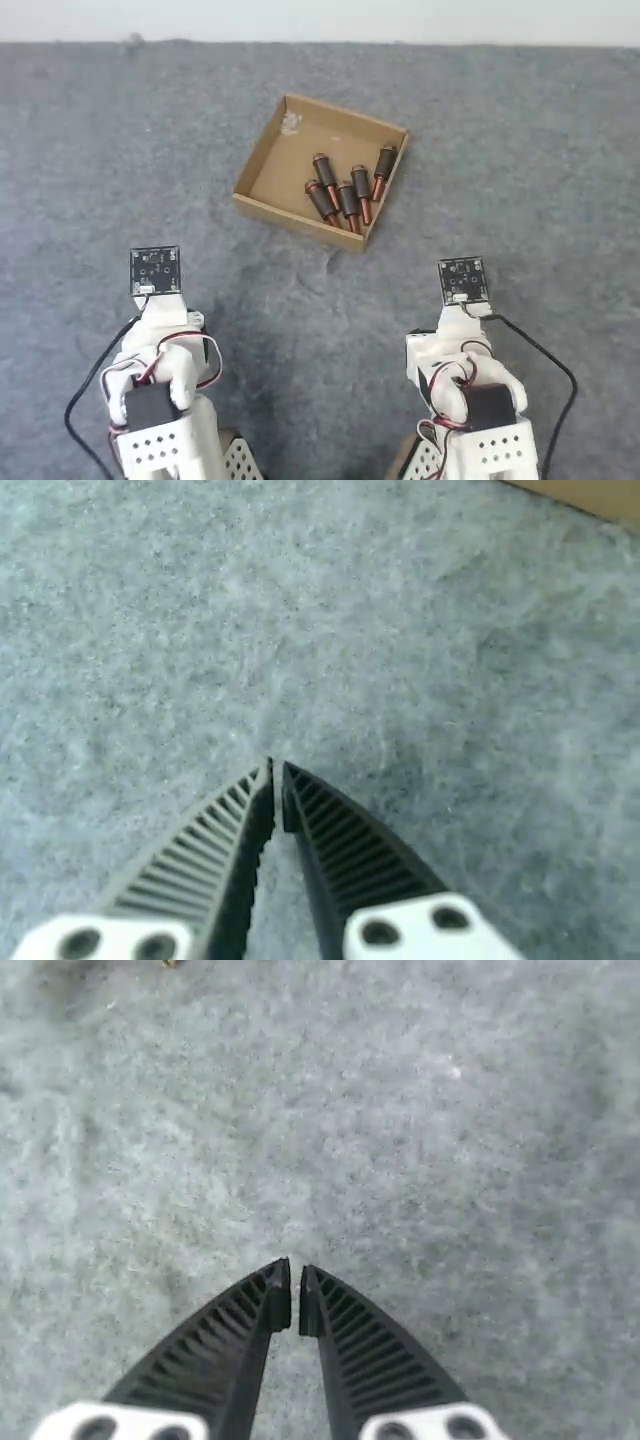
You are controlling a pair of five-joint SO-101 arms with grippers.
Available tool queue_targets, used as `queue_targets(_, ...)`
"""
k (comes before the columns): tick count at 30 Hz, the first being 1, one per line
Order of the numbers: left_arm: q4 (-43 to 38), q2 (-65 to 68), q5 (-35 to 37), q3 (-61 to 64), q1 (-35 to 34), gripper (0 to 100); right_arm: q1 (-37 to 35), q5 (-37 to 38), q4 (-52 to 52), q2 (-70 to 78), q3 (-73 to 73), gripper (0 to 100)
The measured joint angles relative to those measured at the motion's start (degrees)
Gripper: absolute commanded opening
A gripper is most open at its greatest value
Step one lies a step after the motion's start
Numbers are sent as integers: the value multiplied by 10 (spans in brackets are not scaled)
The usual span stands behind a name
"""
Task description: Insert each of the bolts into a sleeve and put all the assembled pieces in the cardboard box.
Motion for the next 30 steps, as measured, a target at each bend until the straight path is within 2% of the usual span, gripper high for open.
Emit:
queue_targets(7, 0, 0, 0, 0, 1, 13, 0, 0, 0, 0, 0, 8)
queue_targets(16, 0, 0, 0, 0, 63, 13, 0, 0, 0, 0, 0, 8)
queue_targets(30, 0, 0, 0, 0, 65, 13, 0, 0, 0, 0, 0, 8)
